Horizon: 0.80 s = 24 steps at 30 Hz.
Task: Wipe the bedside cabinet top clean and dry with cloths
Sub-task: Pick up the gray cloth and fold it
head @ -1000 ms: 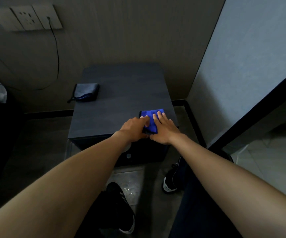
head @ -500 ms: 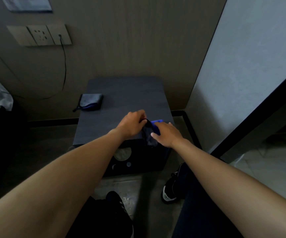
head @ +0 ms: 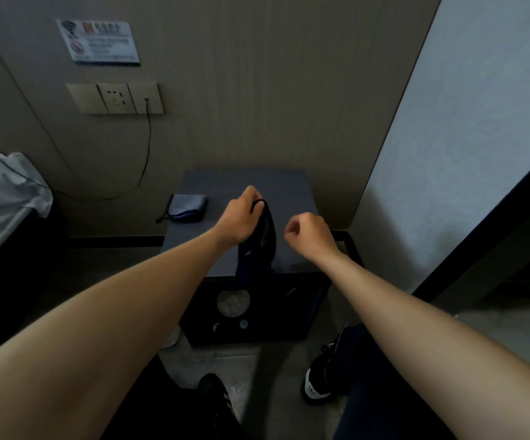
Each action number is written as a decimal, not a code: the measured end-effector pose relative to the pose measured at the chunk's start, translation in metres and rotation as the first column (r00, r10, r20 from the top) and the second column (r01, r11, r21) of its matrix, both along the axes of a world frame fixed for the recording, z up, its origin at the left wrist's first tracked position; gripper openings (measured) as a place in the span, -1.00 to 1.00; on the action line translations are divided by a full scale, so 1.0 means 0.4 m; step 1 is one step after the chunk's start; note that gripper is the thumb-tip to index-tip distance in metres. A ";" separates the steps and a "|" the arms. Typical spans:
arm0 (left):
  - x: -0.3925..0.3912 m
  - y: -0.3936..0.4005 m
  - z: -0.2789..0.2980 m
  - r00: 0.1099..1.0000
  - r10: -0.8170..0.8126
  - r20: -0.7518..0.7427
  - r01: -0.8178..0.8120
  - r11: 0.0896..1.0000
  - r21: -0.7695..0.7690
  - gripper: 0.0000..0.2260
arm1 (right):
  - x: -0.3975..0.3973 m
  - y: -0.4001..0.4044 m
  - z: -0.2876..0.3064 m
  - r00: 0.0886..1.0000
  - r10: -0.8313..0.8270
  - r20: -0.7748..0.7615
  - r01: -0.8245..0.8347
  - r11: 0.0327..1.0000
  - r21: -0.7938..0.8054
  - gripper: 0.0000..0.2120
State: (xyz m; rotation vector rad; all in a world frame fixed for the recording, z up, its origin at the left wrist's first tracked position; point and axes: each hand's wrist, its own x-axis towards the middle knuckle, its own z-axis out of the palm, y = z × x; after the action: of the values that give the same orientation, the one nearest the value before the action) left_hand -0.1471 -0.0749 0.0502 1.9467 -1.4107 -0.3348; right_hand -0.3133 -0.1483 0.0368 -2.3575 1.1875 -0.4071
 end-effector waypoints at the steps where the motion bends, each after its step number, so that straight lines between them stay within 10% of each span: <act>1: 0.008 0.002 0.006 1.000 0.015 -0.018 -0.015 1.000 0.010 -0.84 | 0.007 -0.005 -0.002 0.999 0.026 0.031 -0.028 0.997 0.075 -0.92; 6: 0.033 0.016 0.046 0.999 -0.035 -0.024 0.036 0.998 0.044 -0.86 | 0.054 0.024 0.000 0.965 0.098 0.242 -0.192 0.895 0.403 -0.68; 11: 0.056 0.035 0.068 0.997 -0.047 0.061 0.044 0.998 0.042 -0.83 | 0.091 0.046 0.000 0.914 -0.098 0.393 -0.115 0.868 0.484 -0.85; 24: 0.110 0.091 0.036 0.967 -0.197 0.163 0.143 0.945 0.294 -0.51 | 0.074 0.010 0.105 0.964 -0.040 0.262 -0.058 0.932 0.357 -0.82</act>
State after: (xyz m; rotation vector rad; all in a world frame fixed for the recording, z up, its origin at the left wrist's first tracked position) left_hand -0.1029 -0.0385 0.0645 2.1328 -1.7423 -0.4607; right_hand -0.2838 -0.1442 0.0788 -1.9226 1.0248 -0.4427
